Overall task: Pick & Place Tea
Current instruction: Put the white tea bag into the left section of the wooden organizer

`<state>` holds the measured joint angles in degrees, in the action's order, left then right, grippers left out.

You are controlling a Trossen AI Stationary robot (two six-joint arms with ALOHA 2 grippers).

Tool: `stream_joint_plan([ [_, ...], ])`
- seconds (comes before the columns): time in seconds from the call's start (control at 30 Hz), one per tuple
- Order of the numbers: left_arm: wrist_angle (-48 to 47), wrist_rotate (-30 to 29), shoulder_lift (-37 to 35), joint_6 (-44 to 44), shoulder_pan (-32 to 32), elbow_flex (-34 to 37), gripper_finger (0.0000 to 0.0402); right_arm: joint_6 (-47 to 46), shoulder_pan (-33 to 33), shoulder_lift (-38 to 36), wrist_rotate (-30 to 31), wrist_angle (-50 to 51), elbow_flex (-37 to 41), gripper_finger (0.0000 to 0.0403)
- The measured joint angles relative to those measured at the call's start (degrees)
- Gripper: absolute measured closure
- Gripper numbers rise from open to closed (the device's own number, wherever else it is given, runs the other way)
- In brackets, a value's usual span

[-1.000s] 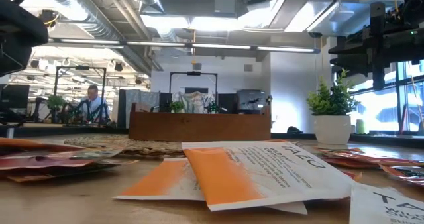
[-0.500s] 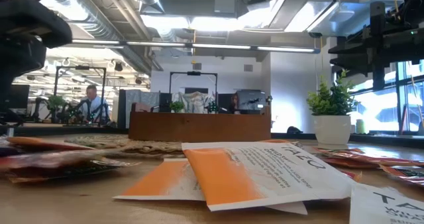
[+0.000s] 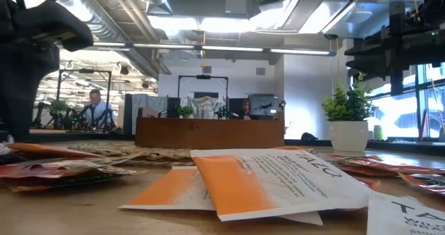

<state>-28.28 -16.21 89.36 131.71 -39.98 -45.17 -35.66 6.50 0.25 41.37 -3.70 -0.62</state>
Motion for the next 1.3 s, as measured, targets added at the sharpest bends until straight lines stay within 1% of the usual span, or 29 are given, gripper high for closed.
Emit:
stream_joint_plan([
  [0.07,0.01,-0.96,0.0,-0.31,0.37,0.0,0.0253,0.1,0.0,0.0,-0.97,-0.02,0.0,0.0273],
  [0.3,0.14,-2.88,0.0,-0.49,1.15,0.0,0.0253,-0.04,0.0,0.0,-0.95,-0.08,-0.01,0.0273],
  [0.47,-0.04,-2.25,0.02,-0.88,1.15,0.0,0.0253,-0.2,0.0,0.0,-0.97,-0.11,-0.02,0.0273],
  [0.53,0.14,-1.93,0.56,-0.88,1.15,0.0,0.0253,-1.36,0.0,0.0,-1.91,-0.15,-0.02,0.0273],
  [0.6,0.2,-1.18,1.4,-0.69,1.15,0.02,0.0253,-0.98,0.0,0.17,-5.62,-0.26,-0.02,0.0273],
  [0.67,0.38,-1.05,2.43,-0.45,1.13,-0.11,0.0254,2.39,0.02,0.57,-11.32,-1.6,-0.02,0.0273],
  [0.73,1.07,-1.41,3.55,-0.49,1.13,-0.13,0.0254,7.16,0.04,1.25,-16.32,-6.37,-0.02,0.0273],
  [0.8,2.48,-2.4,4.2,-0.49,1.11,-0.17,0.0254,11.93,0.04,1.94,-19.14,-9.43,-0.85,0.0273],
  [0.87,3.5,-3.39,4.5,-0.47,1.13,-0.17,0.0254,14.63,0.03,3.52,-20.9,-6.91,-3.16,0.0273],
  [0.93,4.03,-4.0,4.3,-0.47,1.11,-0.11,0.0254,15.55,0.09,6.53,-21.71,-2.54,-6.59,0.0273],
  [1.0,4.55,-4.55,4.11,-0.97,1.11,-0.09,0.0254,17.05,0.07,11.43,-22.25,1.09,-10.34,0.0273],
  [1.17,4.82,-4.94,4.11,-0.93,1.02,-0.07,0.0254,22.39,0.07,28.79,-23.33,4.59,-21.33,0.0273],
  [1.3,4.82,-5.18,4.13,-0.93,1.0,-0.04,0.0254,22.46,0.07,43.97,-23.69,9.77,-28.73,0.0273],
])
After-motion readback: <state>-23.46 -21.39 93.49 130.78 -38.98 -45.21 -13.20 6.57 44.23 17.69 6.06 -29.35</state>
